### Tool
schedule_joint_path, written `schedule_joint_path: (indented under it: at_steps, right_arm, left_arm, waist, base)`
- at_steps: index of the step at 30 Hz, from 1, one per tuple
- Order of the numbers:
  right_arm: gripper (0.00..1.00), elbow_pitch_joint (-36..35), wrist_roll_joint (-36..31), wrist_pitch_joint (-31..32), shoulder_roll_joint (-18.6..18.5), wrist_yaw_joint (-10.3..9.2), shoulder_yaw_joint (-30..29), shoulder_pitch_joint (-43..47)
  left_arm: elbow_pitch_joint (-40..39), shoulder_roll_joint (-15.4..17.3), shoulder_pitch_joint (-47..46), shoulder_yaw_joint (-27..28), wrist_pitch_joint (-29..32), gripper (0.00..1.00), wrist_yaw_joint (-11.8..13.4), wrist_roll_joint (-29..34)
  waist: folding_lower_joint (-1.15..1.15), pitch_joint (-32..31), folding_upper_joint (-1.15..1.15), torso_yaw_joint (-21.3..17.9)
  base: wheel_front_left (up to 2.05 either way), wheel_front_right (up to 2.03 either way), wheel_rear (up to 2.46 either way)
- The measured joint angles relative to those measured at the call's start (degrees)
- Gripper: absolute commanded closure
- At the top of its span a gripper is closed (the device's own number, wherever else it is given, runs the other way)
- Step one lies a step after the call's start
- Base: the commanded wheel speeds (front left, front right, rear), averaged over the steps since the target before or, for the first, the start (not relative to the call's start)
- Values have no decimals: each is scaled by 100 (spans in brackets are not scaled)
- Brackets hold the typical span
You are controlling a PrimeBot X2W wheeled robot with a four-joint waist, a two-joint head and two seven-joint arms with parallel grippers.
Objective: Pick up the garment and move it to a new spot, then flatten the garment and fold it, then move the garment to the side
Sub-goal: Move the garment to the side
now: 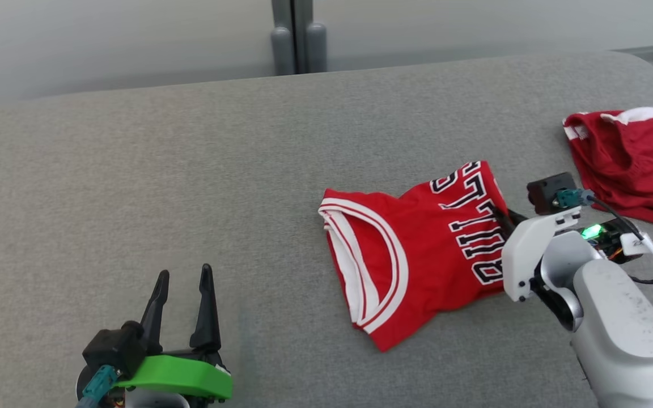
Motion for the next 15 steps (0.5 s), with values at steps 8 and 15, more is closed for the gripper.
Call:
schedule_joint_path:
  at_steps: [8,15]
  right_arm:
    - [100,-132,-79,-104,-443,0,-426,-279]
    - [100,-169,-90,-249,-448,0,-725,-332]
  left_arm:
    - [-74,-3,-250,-10,0,0,-86,269]
    - [32,-7,-478,-38,0,0,-183,464]
  waist:
    - [0,241,0,-778]
    - [0,505,0,-1430]
  base:
    - [0,0,0]
    - [0,0,0]
